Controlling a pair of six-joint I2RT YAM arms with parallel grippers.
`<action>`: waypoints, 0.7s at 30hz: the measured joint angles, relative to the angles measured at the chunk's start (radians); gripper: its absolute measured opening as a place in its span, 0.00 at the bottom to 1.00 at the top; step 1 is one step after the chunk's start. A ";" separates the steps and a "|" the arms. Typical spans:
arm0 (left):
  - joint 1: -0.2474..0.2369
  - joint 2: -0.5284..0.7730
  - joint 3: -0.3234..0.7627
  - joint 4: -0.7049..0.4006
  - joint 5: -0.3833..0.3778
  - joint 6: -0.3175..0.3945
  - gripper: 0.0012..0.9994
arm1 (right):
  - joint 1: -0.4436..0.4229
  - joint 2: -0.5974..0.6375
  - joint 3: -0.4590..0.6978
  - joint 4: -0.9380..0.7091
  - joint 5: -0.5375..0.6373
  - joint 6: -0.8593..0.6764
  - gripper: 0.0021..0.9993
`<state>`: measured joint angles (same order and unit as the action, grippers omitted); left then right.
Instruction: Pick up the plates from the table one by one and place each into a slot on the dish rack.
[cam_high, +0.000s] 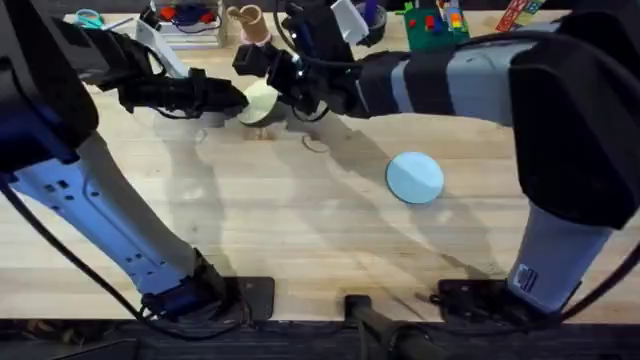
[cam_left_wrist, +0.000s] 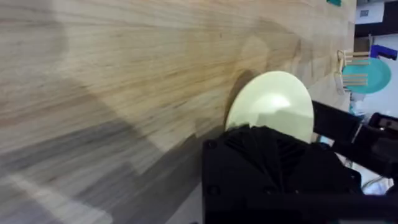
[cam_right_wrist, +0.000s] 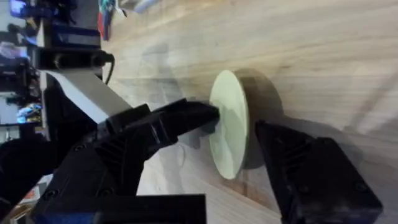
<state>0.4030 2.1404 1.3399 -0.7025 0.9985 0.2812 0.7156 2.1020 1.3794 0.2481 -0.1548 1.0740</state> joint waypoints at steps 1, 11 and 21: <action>0.000 0.000 0.000 0.000 0.000 0.000 0.04 | 0.003 0.002 0.000 -0.002 0.000 0.000 1.00; 0.000 0.000 0.000 0.000 0.000 0.000 0.04 | 0.028 0.036 0.000 -0.020 0.000 0.000 0.97; 0.003 0.000 0.002 0.000 0.001 0.000 0.04 | 0.029 0.043 0.002 -0.034 0.005 0.005 0.13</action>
<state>0.4059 2.1403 1.3416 -0.7029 0.9995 0.2810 0.7447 2.1447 1.3811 0.2137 -0.1501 1.0794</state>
